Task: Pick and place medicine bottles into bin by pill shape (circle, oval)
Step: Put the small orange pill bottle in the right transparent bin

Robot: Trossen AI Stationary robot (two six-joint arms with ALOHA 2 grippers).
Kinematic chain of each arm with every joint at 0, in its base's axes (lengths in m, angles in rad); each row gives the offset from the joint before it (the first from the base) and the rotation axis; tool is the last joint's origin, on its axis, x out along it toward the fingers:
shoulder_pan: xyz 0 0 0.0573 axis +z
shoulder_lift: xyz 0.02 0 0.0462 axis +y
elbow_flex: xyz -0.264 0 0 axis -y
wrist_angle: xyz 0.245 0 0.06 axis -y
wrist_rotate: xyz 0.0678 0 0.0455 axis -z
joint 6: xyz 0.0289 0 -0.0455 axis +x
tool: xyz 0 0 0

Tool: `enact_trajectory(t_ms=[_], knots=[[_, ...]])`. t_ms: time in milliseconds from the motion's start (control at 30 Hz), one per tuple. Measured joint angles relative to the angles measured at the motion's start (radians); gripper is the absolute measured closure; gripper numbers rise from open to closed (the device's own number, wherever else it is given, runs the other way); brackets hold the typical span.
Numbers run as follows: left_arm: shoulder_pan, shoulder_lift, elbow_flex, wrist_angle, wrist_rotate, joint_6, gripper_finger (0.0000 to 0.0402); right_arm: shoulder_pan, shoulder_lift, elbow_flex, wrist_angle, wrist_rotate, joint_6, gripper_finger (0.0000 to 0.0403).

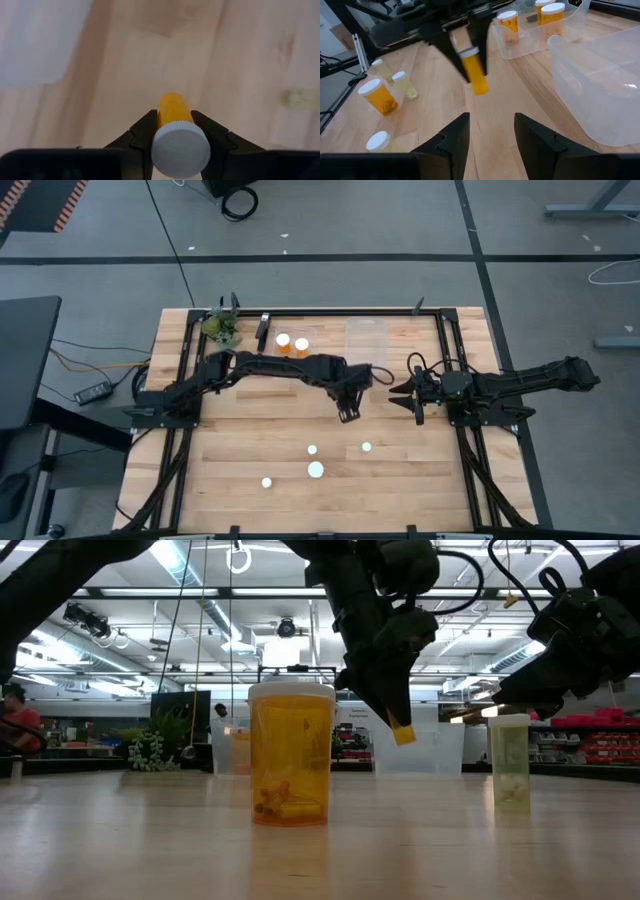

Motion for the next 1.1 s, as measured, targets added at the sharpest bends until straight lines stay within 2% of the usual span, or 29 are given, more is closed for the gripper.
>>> enact_trajectory(t_ms=[233,367,533,733,867,1100], knots=[[0.034,0.0,0.0,0.011,0.001,0.036,0.029,0.0,0.0,0.0,0.0,0.0,0.0,0.0242],[0.042,-0.001,0.003,0.021,0.066,0.04,0.0288,0.0,0.0,0.0,0.0,0.0,0.0,0.0242],[0.042,-0.002,0.047,-0.003,0.094,0.08,0.0282,0.0,0.0,0.0,0.0,0.0,0.0,0.0242],[0.06,-0.003,0.168,-0.047,0.108,0.142,0.0287,0.0,0.0,0.0,0.0,0.0,0.0,0.0242],[0.089,-0.004,0.223,0.012,0.104,0.196,0.0287,0.0,0.0,0.0,0.0,0.0,0.0,0.0242],[0.167,-0.004,0.225,0.168,0.073,0.293,0.0288,0.0,0.0,0.0,0.0,0.0,0.0,0.0242]])
